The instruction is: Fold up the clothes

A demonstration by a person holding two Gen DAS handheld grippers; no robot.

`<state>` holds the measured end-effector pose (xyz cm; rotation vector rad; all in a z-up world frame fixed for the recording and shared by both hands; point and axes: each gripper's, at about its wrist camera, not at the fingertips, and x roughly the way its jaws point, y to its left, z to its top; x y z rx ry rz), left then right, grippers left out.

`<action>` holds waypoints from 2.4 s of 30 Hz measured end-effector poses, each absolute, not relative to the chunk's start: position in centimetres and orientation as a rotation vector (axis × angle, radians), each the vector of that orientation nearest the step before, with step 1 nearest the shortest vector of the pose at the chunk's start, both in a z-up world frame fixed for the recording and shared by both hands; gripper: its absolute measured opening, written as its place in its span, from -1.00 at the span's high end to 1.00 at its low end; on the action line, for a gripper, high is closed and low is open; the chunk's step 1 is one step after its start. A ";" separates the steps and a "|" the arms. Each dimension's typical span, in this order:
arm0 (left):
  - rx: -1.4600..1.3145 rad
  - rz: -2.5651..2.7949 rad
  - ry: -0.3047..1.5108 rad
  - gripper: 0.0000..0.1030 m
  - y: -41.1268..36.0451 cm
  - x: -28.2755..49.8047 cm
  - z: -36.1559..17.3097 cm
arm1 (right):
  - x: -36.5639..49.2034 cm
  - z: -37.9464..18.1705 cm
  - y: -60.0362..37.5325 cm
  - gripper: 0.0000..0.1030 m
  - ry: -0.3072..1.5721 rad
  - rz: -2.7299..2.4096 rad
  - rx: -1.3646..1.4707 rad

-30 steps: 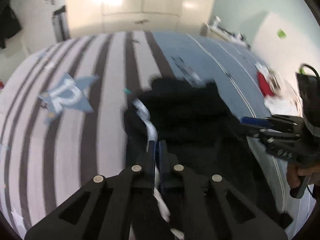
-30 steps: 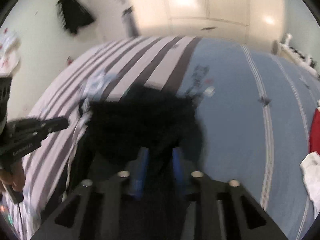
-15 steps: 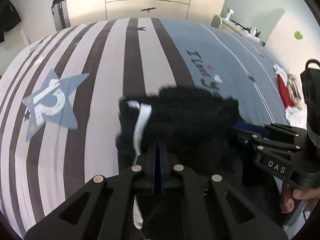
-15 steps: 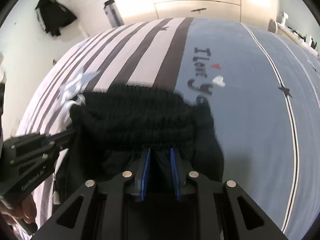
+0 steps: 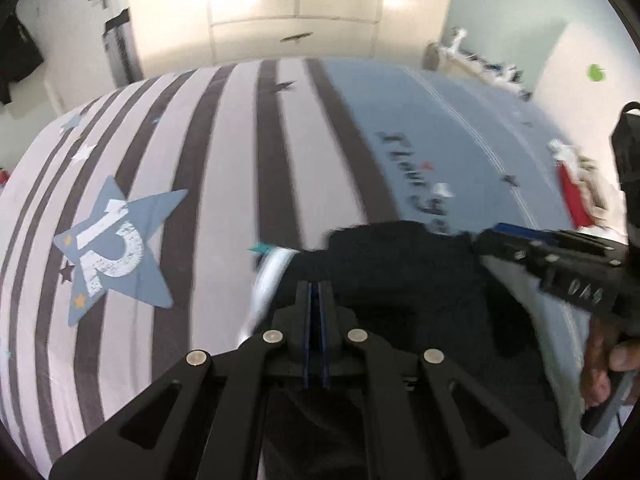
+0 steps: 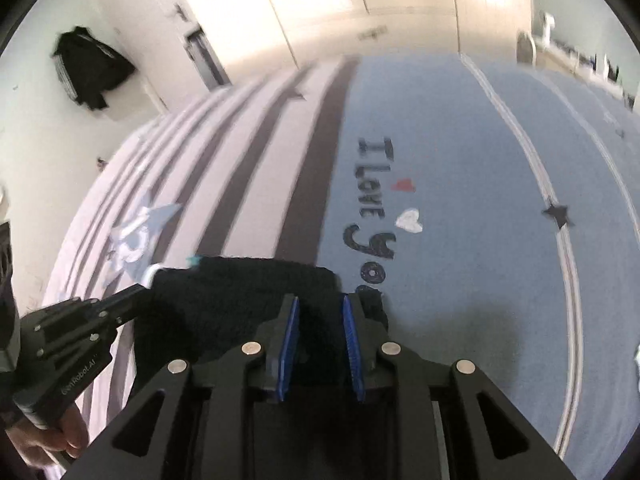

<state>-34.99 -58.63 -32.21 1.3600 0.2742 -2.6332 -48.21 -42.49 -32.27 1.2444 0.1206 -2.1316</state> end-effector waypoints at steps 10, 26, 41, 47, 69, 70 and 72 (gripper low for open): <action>1.475 -2.635 0.227 0.95 -58.0 -37.5 -37.1 | -47.1 -36.8 -45.0 0.65 0.193 -2.064 1.346; 1.355 -2.665 0.319 0.94 -59.6 -28.1 -30.4 | -40.5 -31.1 -37.8 0.57 0.253 -2.107 1.246; 1.595 -2.558 0.383 0.94 -50.7 -8.0 -33.8 | -20.7 -31.3 -25.7 0.57 0.192 -2.086 1.390; 1.607 -2.370 0.305 0.94 -53.9 -6.1 -36.7 | -23.9 -34.0 -28.5 0.57 0.225 -2.087 1.385; 1.569 -2.532 0.375 0.94 -47.6 -3.8 -34.7 | -24.3 -32.6 -29.6 0.46 0.238 -2.203 1.378; 1.589 -2.520 0.345 0.94 -47.3 -3.7 -35.3 | -23.2 -32.4 -30.7 0.46 0.247 -2.168 1.354; 1.613 -2.493 0.333 0.94 -47.1 -3.6 -36.7 | -21.2 -32.5 -33.0 0.46 0.246 -2.093 1.318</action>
